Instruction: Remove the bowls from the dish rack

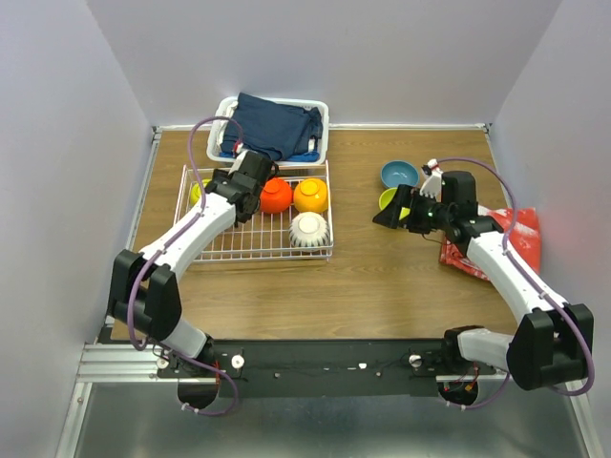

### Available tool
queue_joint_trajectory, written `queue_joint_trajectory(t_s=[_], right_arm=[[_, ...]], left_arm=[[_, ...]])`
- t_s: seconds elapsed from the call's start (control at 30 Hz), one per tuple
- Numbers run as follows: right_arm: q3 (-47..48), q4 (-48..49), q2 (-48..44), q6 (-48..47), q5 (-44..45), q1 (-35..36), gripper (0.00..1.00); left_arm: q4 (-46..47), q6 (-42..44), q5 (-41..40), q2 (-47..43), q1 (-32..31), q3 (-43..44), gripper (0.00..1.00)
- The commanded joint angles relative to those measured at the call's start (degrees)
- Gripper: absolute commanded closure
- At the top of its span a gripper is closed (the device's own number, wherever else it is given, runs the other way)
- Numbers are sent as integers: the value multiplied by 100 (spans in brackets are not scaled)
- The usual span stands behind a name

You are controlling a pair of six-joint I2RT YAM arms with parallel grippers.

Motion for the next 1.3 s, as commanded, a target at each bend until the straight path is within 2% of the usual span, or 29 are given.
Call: queue_joint_trajectory(t_s=[0.0, 0.17, 0.33, 0.4, 0.57, 0.77, 0.93, 1.27], right_arm=[[139, 551, 108, -33, -895, 223, 1], [174, 1070, 231, 230, -1151, 469, 1], [341, 1711, 573, 705, -1415, 777, 2], [525, 1756, 688, 828, -1424, 891, 2], [631, 2554, 1048, 1512, -1608, 1032, 2], [885, 3258, 1602, 2128, -1714, 1348, 4], [1044, 3531, 2041, 2322, -1758, 1586, 7], [1317, 3725, 2569, 2516, -1767, 1762, 19]], left_arm=[[35, -367, 557, -468, -4, 535, 86], [307, -806, 1524, -828, 66, 597, 87], [913, -1413, 2947, -1285, 233, 395, 87], [1220, -1703, 3246, -1417, 251, 237, 88], [1959, -2212, 4352, -1822, 269, -298, 88], [3382, -3232, 5548, -2182, 286, -1141, 88], [4613, -4032, 6095, -2340, 286, -1687, 88], [5344, -4577, 6455, -2525, 286, -2128, 88]])
